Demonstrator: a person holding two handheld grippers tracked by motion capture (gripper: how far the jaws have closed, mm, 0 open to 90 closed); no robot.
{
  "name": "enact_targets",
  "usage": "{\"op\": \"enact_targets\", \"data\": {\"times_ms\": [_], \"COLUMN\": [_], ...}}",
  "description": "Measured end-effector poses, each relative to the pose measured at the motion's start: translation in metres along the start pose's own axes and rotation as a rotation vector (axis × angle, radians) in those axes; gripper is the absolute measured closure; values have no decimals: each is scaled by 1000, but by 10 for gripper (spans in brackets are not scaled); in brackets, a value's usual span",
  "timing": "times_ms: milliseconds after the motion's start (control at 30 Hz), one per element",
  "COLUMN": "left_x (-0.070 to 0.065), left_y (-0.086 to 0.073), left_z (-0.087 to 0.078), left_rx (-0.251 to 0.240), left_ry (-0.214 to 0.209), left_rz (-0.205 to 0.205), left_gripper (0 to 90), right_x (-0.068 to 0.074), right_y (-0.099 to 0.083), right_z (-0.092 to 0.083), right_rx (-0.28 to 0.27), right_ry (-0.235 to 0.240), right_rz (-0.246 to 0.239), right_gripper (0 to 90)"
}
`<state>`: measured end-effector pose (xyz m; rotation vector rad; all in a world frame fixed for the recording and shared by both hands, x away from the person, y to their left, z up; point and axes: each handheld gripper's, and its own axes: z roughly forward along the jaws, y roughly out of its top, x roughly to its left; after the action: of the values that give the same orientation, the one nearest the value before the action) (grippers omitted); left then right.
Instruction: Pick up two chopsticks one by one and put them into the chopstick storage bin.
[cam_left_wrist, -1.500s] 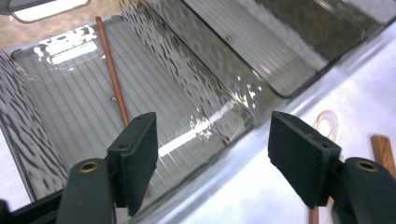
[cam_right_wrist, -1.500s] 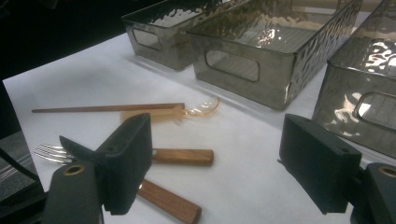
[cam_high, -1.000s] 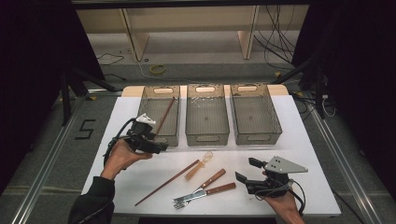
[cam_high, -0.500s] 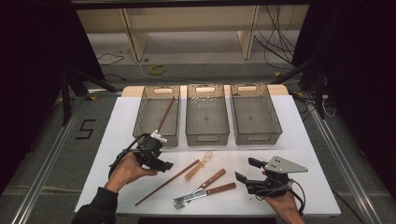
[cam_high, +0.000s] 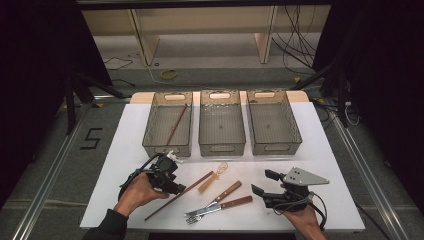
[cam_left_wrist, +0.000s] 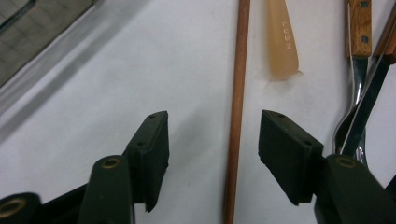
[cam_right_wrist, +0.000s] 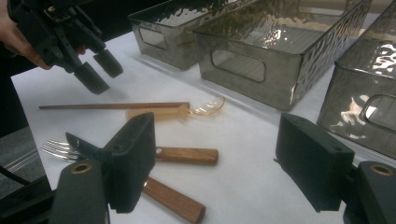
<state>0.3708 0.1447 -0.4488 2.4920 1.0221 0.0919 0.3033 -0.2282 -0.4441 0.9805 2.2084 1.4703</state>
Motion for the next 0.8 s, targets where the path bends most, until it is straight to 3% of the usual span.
{"op": "enact_targets", "data": {"times_ms": [800], "left_x": [-11], "left_y": [-4], "left_z": [17], "left_rx": [73], "left_ry": [-42], "left_rz": [38], "left_gripper": [683], "right_x": [0], "right_y": [1], "right_z": [3], "right_rx": [8], "right_ry": [9], "right_rz": [-4], "right_gripper": [291]}}
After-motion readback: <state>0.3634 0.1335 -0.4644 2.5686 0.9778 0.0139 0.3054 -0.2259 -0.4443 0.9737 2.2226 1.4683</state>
